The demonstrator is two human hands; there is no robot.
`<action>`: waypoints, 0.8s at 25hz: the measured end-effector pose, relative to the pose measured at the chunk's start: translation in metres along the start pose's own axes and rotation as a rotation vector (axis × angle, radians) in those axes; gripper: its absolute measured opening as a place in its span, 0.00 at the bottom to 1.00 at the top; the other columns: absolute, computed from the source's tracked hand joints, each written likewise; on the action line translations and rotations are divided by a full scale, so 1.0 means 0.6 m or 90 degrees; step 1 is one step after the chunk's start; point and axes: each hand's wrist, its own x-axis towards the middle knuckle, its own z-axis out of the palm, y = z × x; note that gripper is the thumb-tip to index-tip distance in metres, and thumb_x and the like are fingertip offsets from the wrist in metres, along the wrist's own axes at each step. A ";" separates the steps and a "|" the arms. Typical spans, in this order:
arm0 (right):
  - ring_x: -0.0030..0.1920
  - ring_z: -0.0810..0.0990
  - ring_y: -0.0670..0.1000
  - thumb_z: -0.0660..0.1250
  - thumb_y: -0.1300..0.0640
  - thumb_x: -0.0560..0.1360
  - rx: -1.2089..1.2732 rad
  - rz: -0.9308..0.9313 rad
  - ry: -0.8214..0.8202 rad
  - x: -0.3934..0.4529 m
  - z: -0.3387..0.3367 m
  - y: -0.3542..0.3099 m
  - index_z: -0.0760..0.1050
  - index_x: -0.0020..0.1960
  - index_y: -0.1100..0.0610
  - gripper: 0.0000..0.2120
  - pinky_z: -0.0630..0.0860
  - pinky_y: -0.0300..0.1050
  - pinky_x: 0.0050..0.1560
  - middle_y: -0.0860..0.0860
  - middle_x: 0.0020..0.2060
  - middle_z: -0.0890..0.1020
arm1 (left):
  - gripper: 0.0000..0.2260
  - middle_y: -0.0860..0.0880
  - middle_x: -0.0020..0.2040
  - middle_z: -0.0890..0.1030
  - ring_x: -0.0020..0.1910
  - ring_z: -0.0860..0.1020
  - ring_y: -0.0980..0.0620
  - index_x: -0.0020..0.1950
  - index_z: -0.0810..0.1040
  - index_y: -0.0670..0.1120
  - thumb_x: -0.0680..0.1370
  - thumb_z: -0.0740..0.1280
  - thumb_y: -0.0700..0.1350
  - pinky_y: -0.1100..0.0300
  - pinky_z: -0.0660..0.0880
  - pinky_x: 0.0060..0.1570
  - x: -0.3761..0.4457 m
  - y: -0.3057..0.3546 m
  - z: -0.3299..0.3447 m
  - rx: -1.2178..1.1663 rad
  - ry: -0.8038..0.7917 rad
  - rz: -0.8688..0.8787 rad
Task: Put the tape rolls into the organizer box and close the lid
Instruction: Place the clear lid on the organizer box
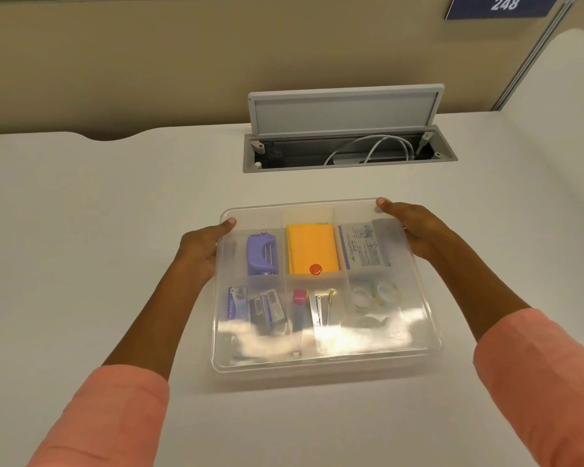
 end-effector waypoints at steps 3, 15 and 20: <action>0.54 0.79 0.58 0.65 0.46 0.74 -0.067 -0.091 -0.025 -0.021 -0.001 0.009 0.73 0.61 0.58 0.21 0.77 0.56 0.56 0.57 0.57 0.80 | 0.26 0.42 0.59 0.78 0.53 0.78 0.44 0.59 0.75 0.40 0.67 0.74 0.53 0.50 0.76 0.54 -0.009 -0.005 0.003 0.077 0.057 0.050; 0.43 0.83 0.58 0.74 0.60 0.67 0.041 -0.127 0.073 -0.218 -0.058 0.132 0.81 0.50 0.65 0.14 0.80 0.48 0.45 0.62 0.44 0.84 | 0.08 0.45 0.41 0.86 0.40 0.84 0.50 0.46 0.82 0.40 0.68 0.73 0.40 0.59 0.79 0.42 -0.181 -0.117 -0.128 0.108 -0.075 0.068; 0.47 0.83 0.62 0.75 0.64 0.66 0.102 -0.129 0.115 -0.244 -0.046 0.150 0.80 0.52 0.67 0.15 0.79 0.54 0.54 0.64 0.47 0.83 | 0.05 0.48 0.35 0.86 0.35 0.84 0.54 0.44 0.81 0.39 0.69 0.71 0.34 0.65 0.80 0.33 -0.197 -0.141 -0.119 -0.015 -0.015 0.088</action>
